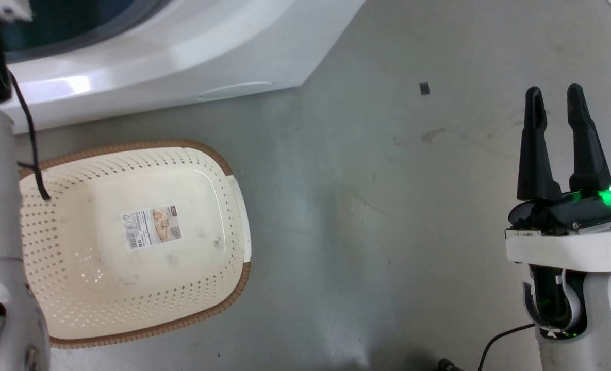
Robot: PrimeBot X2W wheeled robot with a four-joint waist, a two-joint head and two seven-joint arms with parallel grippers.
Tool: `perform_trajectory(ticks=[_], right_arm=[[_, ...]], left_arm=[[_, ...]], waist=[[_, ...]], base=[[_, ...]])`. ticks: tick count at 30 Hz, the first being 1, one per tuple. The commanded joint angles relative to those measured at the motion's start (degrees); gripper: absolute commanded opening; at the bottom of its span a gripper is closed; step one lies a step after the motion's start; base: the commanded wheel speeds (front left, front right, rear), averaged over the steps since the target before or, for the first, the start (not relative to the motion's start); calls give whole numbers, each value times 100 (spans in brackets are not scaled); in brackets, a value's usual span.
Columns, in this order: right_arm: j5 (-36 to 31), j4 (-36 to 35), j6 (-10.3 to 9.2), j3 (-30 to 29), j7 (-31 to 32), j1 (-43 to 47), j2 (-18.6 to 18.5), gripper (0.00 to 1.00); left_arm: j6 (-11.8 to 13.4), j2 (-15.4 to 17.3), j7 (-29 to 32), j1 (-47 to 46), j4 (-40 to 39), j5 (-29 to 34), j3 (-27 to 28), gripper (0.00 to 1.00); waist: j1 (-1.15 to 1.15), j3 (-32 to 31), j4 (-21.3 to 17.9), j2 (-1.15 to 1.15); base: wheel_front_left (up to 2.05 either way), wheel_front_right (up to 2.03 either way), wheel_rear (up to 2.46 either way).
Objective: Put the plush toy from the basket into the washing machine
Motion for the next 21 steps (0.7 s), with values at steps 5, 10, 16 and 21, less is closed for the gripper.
perform_trajectory(ticks=[5,10,16,21], right_arm=[[-135,91,-4,18,-26,133,-3,100],[-237,145,-4,-7,-26,285,-3,100],[-377,195,-4,-28,-26,467,-3,100],[-610,224,-4,-28,-26,682,-3,100]], left_arm=[[55,-143,-30,687,-188,-69,42,100],[18,-222,-30,1329,-417,-98,99,100],[107,-488,-30,2101,-808,-63,99,100],[146,-759,-30,2868,-1200,-10,51,100]], waist=[[0,-449,143,0],[0,-820,248,0],[0,-1232,401,0],[0,-1662,573,0]], base=[[0,0,0],[0,0,0],[0,0,0],[0,0,0]])
